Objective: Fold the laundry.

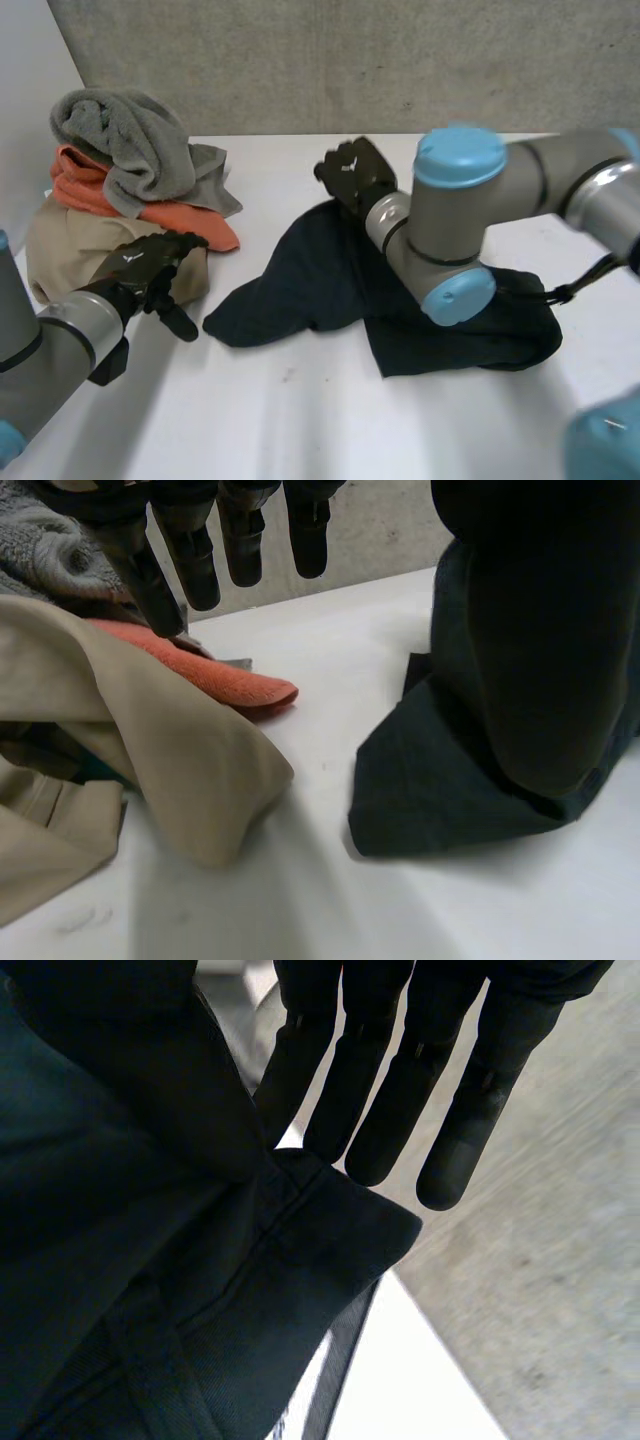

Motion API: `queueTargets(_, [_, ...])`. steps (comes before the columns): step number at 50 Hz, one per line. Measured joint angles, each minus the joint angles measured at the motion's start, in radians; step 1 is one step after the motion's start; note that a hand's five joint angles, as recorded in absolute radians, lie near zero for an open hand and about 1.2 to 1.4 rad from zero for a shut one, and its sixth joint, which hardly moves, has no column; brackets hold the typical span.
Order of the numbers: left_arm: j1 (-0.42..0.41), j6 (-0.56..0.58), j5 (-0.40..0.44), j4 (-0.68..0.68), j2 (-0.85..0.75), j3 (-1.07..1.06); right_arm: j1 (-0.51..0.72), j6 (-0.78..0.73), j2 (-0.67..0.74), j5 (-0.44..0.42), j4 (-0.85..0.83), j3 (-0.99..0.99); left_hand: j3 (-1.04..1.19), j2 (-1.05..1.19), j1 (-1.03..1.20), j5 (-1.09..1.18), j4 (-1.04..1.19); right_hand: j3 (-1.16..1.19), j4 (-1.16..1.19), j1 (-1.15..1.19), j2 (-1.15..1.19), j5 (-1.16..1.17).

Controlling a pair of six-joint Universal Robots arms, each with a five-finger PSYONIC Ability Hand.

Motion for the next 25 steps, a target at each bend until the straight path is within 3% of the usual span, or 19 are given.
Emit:
queueTargets(9, [-0.038, 0.018, -0.017, 0.084, -0.187, 0.120, -0.007, 0.003, -0.361, -0.021, -0.080, 0.344, 0.000, 0.000, 0.000, 0.000, 0.000, 0.004, 0.004, 0.019, 0.016, 0.028])
queueTargets(22, [-0.104, 0.027, -0.069, -0.022, -0.385, 0.285, -0.069, 0.034, -0.579, 0.006, -0.086, 0.503, 0.000, 0.000, 0.000, 0.000, 0.000, 0.004, 0.004, 0.019, 0.016, 0.028])
queueTargets(25, [-0.101, 0.025, -0.069, -0.050, -0.364, 0.284, -0.078, 0.044, -0.580, -0.013, -0.073, 0.516, 0.000, 0.000, 0.000, 0.000, 0.000, -0.270, -0.274, -0.242, -0.278, -0.242])
